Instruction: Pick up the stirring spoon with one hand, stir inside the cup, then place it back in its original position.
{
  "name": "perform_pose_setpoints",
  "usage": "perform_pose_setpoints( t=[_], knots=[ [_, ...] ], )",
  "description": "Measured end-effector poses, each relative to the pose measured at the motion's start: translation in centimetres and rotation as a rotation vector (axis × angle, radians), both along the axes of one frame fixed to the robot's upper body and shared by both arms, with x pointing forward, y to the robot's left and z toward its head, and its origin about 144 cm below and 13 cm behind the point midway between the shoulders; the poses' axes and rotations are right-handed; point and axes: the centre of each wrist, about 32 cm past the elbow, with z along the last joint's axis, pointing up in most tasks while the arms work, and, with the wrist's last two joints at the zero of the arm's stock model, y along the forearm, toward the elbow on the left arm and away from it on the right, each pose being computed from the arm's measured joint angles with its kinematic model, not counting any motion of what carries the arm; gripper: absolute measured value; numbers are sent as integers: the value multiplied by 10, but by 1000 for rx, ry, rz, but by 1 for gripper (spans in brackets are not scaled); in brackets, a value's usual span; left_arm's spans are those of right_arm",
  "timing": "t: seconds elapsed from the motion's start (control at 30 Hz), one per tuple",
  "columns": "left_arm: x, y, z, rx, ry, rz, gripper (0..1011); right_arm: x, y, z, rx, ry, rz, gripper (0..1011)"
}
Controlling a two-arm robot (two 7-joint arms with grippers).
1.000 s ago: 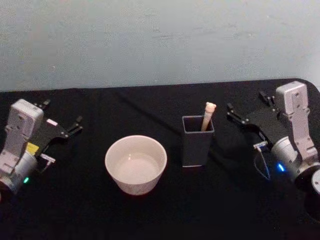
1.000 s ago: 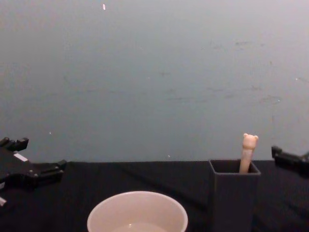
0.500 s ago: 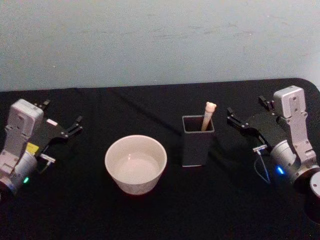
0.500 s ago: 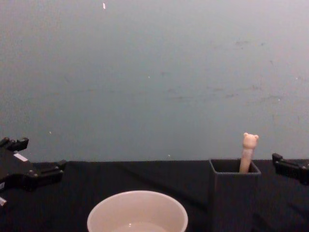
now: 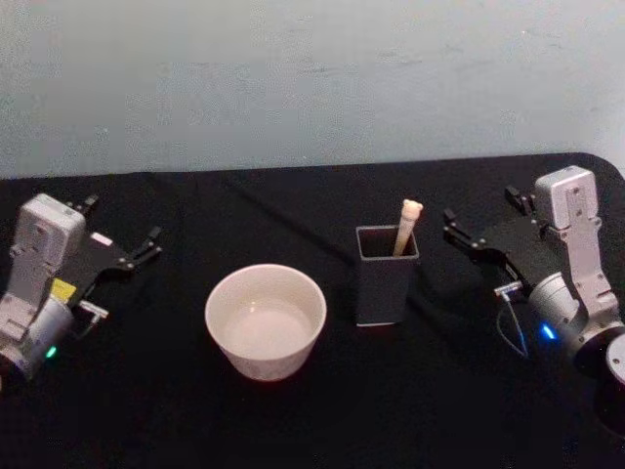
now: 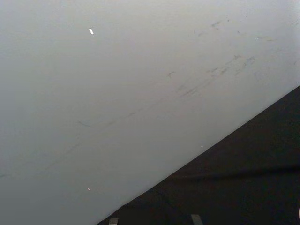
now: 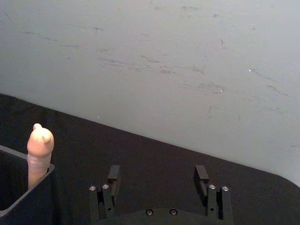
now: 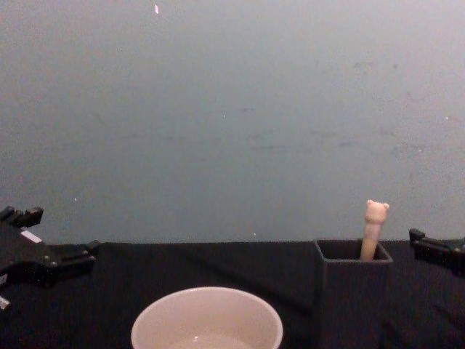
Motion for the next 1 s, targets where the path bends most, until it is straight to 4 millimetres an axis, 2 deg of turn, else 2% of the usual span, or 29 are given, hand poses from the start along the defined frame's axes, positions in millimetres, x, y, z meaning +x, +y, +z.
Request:
perform_pose_setpoints(
  t=[1.0],
  knots=[
    [0, 0, 0, 0, 0, 0, 1001, 0, 0, 0, 2, -1, 1, 1002]
  ],
)
